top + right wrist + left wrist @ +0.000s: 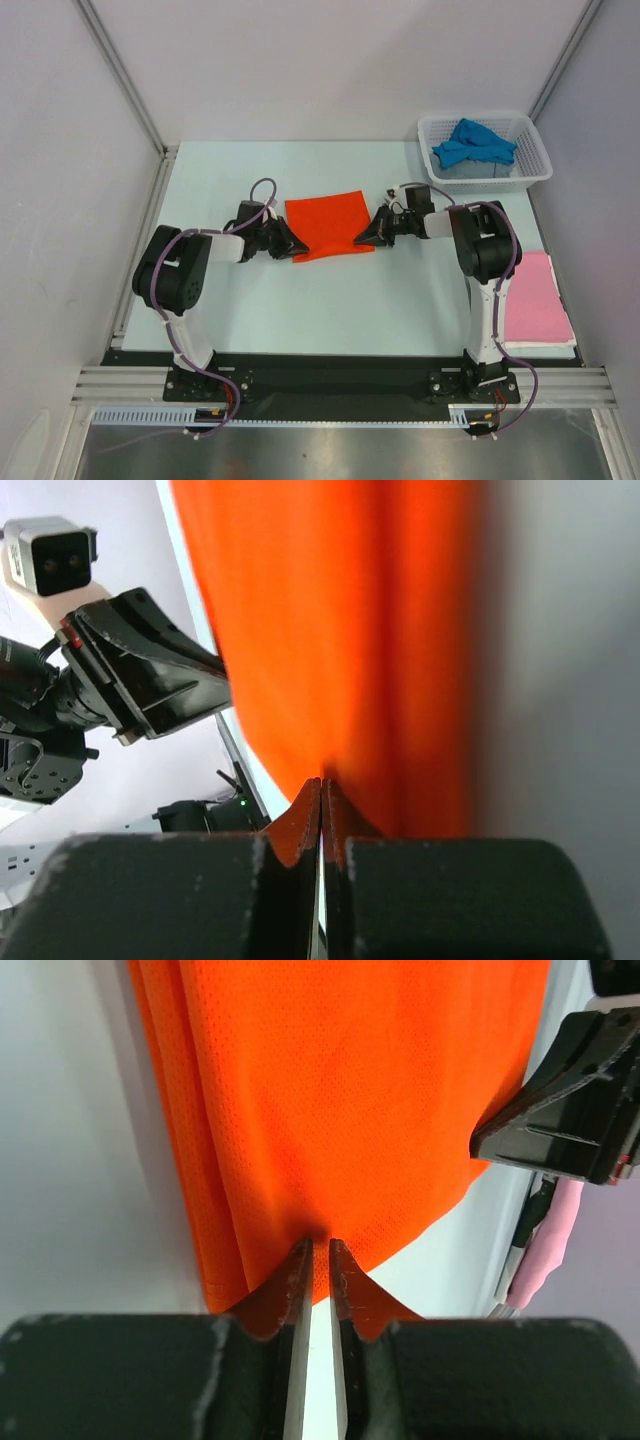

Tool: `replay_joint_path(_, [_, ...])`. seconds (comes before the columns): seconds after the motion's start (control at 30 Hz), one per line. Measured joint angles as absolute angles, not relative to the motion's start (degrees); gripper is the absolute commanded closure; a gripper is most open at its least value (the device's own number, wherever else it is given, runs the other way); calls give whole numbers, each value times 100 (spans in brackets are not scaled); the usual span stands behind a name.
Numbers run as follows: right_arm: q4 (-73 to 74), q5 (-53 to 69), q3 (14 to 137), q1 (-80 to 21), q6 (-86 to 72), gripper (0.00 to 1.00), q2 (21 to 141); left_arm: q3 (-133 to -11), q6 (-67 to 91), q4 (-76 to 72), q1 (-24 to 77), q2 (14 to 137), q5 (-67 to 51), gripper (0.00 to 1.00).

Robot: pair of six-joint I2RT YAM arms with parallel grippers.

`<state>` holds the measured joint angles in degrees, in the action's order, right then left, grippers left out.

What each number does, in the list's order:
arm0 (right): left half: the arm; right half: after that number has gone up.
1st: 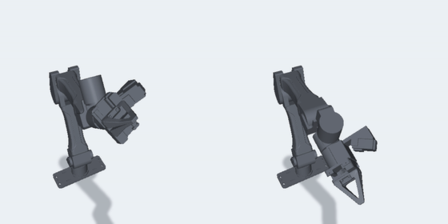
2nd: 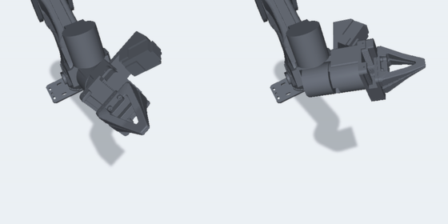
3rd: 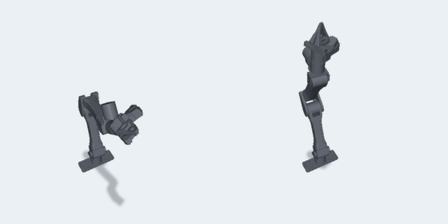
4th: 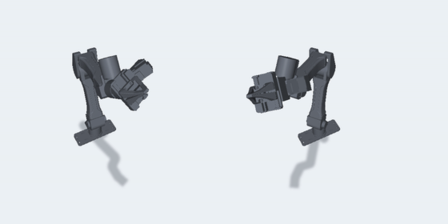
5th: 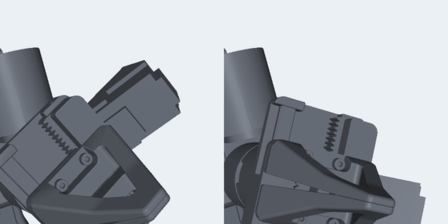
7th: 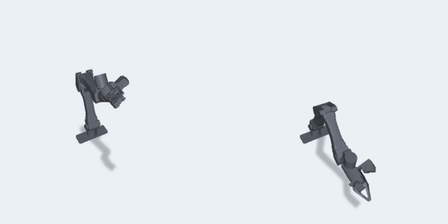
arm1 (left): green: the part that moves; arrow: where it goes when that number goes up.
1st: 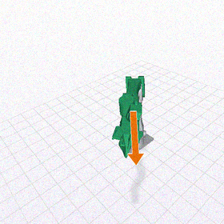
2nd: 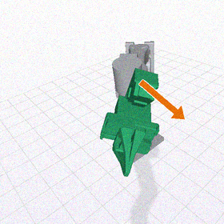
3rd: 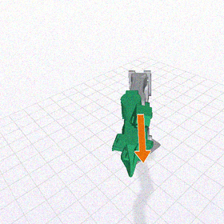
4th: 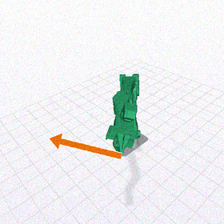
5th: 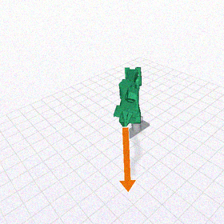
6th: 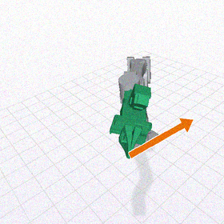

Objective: Fold and stack the t-shirts
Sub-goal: Fold the tshirt

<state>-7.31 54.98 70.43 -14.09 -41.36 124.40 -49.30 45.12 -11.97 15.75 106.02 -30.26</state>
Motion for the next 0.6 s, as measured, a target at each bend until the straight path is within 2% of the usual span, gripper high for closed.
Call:
replay_joint_path(0.33, [-644,5577,6615,-1007,-3824,100,12230,-4727,4154,-648,1575,10184,-2921,82])
replay_joint_path(0.47, [-384,5492,6888,-1295,-3791,100,11966,-4790,4160,-301,1575,9647,-2915,78])
replay_joint_path(0.6, [-563,5468,7505,-1898,-4040,100,12020,-5155,4375,-412,1575,9677,-3024,78])
